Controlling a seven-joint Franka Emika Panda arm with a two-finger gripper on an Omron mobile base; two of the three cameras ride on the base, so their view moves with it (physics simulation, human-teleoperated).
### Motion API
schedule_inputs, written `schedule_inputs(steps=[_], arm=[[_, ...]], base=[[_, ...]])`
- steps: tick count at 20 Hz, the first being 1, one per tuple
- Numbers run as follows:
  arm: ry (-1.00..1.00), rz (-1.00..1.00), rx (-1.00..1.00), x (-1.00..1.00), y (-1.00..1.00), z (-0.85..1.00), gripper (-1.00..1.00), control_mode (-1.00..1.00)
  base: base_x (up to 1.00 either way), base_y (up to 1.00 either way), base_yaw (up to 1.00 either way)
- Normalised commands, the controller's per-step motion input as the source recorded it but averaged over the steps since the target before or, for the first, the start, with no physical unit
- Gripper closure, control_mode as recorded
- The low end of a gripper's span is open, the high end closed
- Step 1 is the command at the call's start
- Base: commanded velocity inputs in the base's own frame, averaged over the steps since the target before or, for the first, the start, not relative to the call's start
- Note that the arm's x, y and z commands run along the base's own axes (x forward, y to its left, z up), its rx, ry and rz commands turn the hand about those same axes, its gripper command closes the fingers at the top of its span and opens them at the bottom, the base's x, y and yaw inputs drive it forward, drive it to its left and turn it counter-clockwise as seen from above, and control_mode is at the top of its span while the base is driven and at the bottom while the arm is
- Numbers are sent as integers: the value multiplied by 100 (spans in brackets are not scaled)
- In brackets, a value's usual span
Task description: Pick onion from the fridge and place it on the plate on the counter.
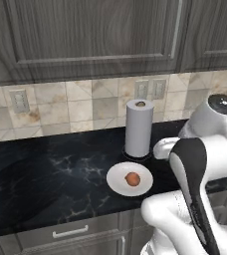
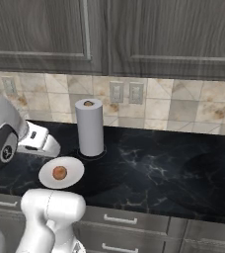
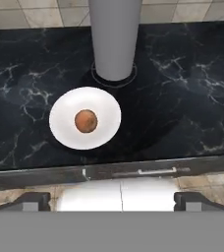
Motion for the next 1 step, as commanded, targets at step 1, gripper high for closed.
schedule_inputs(steps=[1], arm=[[-8,0,0,-57,-21,0,-100,-100]], base=[[0,0,0]])
